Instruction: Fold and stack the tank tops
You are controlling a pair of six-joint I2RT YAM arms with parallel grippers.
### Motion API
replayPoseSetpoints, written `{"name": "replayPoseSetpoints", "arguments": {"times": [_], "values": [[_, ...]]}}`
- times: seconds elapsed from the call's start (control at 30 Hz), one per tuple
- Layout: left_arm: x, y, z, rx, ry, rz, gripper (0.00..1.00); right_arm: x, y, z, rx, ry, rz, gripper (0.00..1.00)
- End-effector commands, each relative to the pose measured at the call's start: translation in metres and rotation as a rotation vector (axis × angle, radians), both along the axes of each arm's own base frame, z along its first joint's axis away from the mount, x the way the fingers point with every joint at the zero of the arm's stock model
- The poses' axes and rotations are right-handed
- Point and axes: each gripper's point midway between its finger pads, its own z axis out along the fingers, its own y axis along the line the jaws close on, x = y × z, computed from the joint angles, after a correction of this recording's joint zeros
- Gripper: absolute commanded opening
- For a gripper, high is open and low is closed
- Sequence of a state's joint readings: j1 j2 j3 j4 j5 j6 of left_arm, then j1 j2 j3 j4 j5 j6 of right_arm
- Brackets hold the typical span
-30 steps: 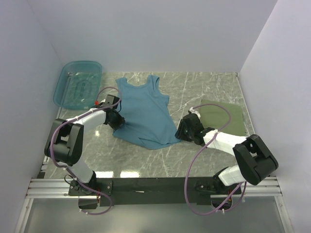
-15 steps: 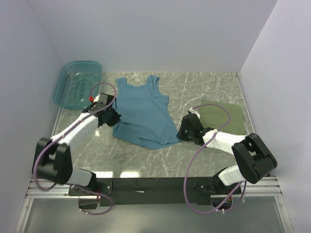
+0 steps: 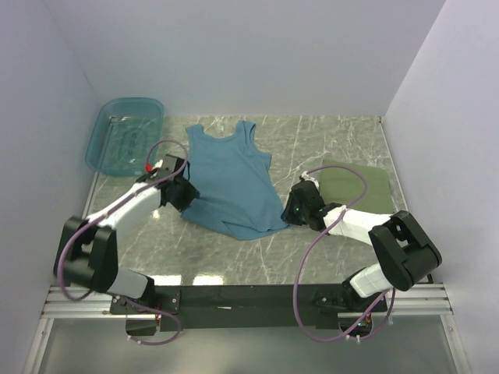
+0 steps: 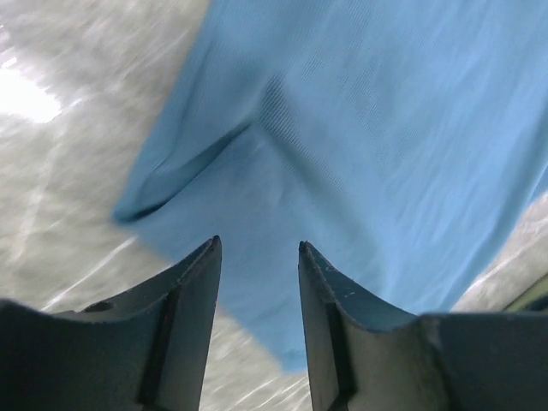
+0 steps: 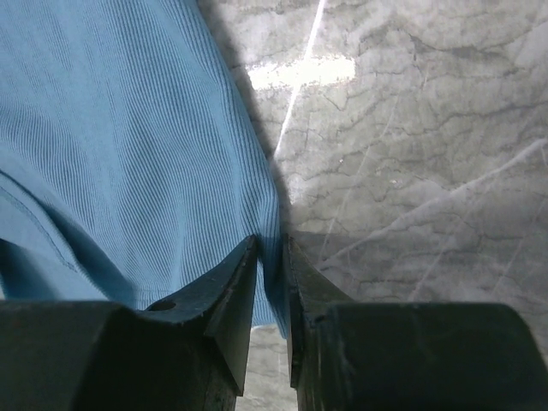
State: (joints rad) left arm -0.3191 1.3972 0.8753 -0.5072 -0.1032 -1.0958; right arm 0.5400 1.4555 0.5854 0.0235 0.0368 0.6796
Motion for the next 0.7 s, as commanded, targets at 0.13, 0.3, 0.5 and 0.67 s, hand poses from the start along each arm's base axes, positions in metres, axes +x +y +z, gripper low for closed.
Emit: {"name": "replayPoseSetpoints", "arguments": {"times": [0.13, 0.3, 0.5, 0.67], "values": [[0.038, -0.002, -0.004, 0.022, 0.055, 0.193, 0.39, -0.009, -0.005, -0.016, -0.035, 0.063, 0.008, 0.26], [0.042, -0.005, -0.020, 0.048, 0.117, 0.217, 0.36, -0.010, -0.004, -0.016, -0.034, 0.066, 0.012, 0.26], [0.037, -0.009, -0.034, 0.053, 0.164, 0.225, 0.36, -0.011, -0.003, -0.018, -0.030, 0.070, 0.018, 0.26], [0.036, -0.010, -0.043, 0.053, 0.182, 0.220, 0.35, -0.011, -0.003, -0.021, -0.031, 0.079, 0.024, 0.25]]}}
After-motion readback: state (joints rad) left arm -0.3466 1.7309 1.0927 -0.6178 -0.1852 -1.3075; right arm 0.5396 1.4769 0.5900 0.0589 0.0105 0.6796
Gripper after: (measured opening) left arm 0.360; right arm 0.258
